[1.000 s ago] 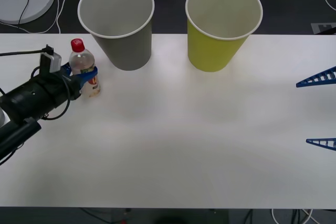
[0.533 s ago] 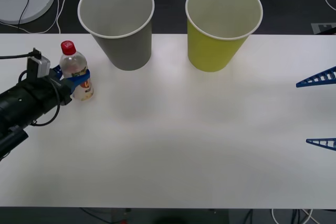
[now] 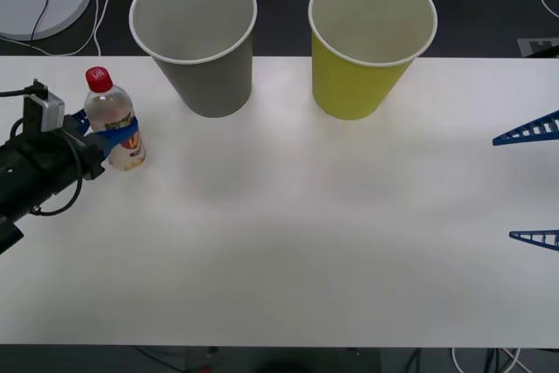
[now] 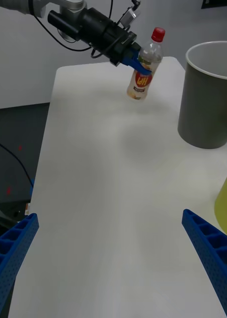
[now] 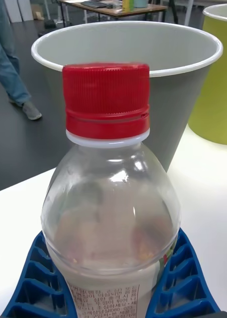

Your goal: Put the can into the green bin and the plastic bottle into the gray bin

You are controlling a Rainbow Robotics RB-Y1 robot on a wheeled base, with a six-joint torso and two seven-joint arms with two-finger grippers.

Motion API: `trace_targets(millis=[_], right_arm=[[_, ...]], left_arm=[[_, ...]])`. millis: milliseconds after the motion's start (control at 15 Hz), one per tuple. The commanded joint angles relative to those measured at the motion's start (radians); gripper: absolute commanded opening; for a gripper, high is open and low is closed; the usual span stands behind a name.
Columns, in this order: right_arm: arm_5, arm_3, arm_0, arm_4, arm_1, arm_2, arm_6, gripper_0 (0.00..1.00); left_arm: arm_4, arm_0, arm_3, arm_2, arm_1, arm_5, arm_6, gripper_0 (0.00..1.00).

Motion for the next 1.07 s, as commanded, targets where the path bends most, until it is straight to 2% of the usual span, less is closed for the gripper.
trace_targets(millis=[67, 400, 600, 800, 1067], right_arm=[[0.000, 0.000, 0.000, 0.000, 0.000, 0.000, 0.000, 1.00], [0.000, 0.000, 0.000, 0.000, 0.000, 0.000, 0.000, 1.00], [0.000, 0.000, 0.000, 0.000, 0.000, 0.000, 0.000, 1.00], [0.000, 0.000, 0.000, 0.000, 0.000, 0.000, 0.000, 1.00], [0.000, 0.000, 0.000, 0.000, 0.000, 0.000, 0.000, 1.00]], left_arm=[[-0.037, -0.001, -0.014, 0.045, 0.034, -0.095, 0.104, 0.00], [-0.224, -0.001, -0.065, 0.195, 0.051, -0.295, 0.324, 0.00], [-0.298, -0.001, -0.106, 0.278, 0.060, -0.402, 0.439, 0.00], [-0.336, -0.013, -0.137, 0.333, 0.088, -0.488, 0.531, 0.00], [-0.341, -0.067, -0.147, 0.355, 0.177, -0.572, 0.647, 0.00]])
